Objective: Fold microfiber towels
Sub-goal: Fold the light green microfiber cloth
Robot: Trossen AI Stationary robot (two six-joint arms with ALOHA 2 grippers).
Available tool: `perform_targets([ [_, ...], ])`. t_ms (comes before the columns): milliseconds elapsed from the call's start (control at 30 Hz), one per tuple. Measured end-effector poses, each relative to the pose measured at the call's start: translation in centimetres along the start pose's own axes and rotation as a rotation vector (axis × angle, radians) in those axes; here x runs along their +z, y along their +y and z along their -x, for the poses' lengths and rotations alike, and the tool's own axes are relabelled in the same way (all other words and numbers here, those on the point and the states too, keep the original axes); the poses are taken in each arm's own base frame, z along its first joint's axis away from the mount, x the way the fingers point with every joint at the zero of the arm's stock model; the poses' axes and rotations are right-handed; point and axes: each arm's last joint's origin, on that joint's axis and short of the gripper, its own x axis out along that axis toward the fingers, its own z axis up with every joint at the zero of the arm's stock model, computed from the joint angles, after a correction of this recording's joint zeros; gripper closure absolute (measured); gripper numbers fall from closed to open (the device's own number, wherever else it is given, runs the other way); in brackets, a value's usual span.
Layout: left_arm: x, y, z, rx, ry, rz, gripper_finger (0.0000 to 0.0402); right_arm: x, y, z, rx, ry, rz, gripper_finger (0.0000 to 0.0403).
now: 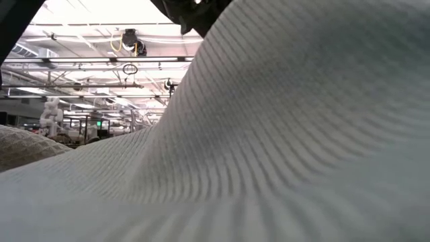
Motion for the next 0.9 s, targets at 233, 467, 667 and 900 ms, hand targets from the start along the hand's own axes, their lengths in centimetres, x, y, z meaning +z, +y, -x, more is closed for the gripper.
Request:
perform_targets([
  [233, 0.0, 0.0, 0.1, 0.014, -0.002, -0.017, 0.0215, 0.0, 0.0, 0.0, 0.0, 0.001, -0.021, 0.0396],
  [467, -0.3, -0.1, 0.2, 0.026, 0.024, -0.039, 0.0216, 0.0, 0.0, 0.0, 0.001, 0.001, -0.021, 0.0396],
  [667, -0.6, -0.9, 0.7, 0.009, 0.028, -0.065, 0.0219, 0.0, 0.0, 0.0, 0.001, 0.001, -0.026, 0.0396],
  [900, -0.8, -1.4, 0.9, 0.0, 0.033, -0.075, 0.029, 0.0, 0.0, 0.0, 0.003, 0.003, -0.028, 0.0396],
])
